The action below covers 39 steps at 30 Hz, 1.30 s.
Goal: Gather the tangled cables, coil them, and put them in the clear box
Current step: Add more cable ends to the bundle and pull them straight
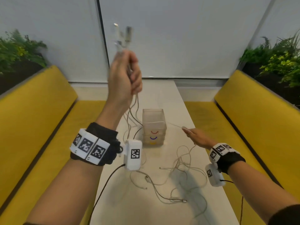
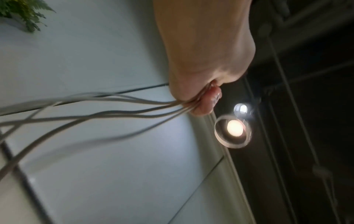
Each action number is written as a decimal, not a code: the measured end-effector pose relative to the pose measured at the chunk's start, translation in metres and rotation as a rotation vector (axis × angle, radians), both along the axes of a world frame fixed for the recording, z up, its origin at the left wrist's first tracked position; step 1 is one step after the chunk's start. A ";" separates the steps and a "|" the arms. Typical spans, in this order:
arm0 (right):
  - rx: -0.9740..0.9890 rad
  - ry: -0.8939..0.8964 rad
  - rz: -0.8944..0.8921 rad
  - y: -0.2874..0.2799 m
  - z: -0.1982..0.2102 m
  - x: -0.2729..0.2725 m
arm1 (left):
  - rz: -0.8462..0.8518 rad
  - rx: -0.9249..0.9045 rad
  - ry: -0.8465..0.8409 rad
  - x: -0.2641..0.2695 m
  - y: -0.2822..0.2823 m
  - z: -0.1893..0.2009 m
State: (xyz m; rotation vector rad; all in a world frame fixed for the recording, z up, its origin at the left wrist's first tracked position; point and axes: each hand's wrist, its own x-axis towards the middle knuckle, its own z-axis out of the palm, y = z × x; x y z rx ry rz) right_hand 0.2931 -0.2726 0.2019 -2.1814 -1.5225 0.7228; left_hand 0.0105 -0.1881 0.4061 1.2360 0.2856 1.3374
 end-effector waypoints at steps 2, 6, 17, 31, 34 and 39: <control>0.097 -0.044 0.070 0.009 0.022 -0.016 | 0.023 0.112 0.309 0.017 -0.005 -0.023; 0.211 0.157 0.208 0.020 0.072 -0.053 | 0.004 0.404 0.730 0.047 -0.013 -0.081; 0.387 0.482 0.299 0.008 0.089 -0.062 | 0.094 0.249 0.876 0.042 0.002 -0.116; -0.058 0.626 0.202 -0.010 0.024 -0.032 | 0.310 -0.008 0.216 -0.001 0.022 -0.043; -0.143 0.434 0.174 -0.013 0.013 -0.023 | 0.285 -0.103 0.031 -0.009 0.021 -0.032; -0.240 0.402 0.172 -0.018 -0.012 -0.015 | 0.202 -0.052 -0.073 -0.021 0.023 -0.018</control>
